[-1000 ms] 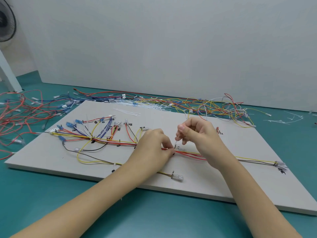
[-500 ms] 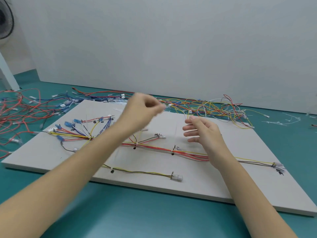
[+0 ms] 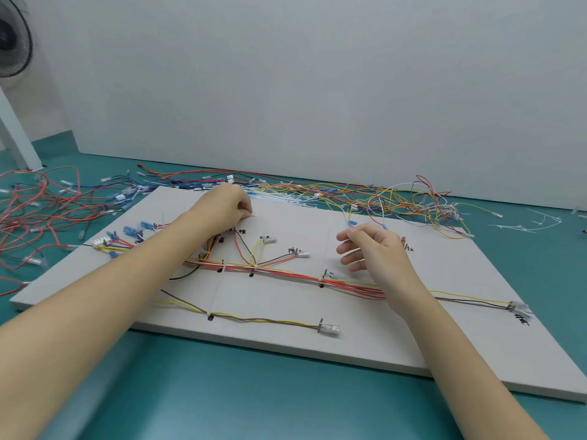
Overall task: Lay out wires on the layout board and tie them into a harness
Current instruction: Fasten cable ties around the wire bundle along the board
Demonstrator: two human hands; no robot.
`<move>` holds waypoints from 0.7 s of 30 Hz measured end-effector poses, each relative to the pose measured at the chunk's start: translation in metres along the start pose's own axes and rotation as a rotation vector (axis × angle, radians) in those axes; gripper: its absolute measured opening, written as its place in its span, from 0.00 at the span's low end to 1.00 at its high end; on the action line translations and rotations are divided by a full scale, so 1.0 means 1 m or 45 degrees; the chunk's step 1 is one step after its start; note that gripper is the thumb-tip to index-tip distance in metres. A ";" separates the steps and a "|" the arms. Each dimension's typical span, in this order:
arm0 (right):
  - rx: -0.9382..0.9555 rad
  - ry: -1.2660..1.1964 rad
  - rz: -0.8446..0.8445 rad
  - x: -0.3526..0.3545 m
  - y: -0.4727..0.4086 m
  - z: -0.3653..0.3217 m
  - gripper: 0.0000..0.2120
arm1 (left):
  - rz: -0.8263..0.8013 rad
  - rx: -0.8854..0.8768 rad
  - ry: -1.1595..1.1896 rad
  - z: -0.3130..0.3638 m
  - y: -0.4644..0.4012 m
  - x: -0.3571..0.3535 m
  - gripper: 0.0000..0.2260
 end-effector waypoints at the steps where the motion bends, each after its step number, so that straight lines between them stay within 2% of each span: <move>1: 0.001 0.003 -0.003 0.000 0.000 0.000 0.11 | -0.004 -0.026 -0.033 0.001 0.000 -0.001 0.06; 8: -0.004 0.043 -0.013 0.003 -0.001 0.000 0.11 | 0.108 -0.055 0.121 0.002 0.000 0.006 0.06; 13: -0.021 0.064 -0.032 0.002 -0.002 0.002 0.11 | 0.114 -0.075 0.151 0.008 0.001 0.010 0.04; 21: -0.021 0.066 -0.021 0.005 -0.002 0.002 0.11 | 0.144 0.057 0.346 0.007 0.003 0.018 0.03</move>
Point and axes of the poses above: each hand's wrist, its own y-axis away from the middle knuckle, its own x-axis out of the back of the hand, z = x × y, the point moved 7 cm from there along -y, towards the middle knuckle, and after that the axes turned 5 degrees about x, right-handed, at the moved point
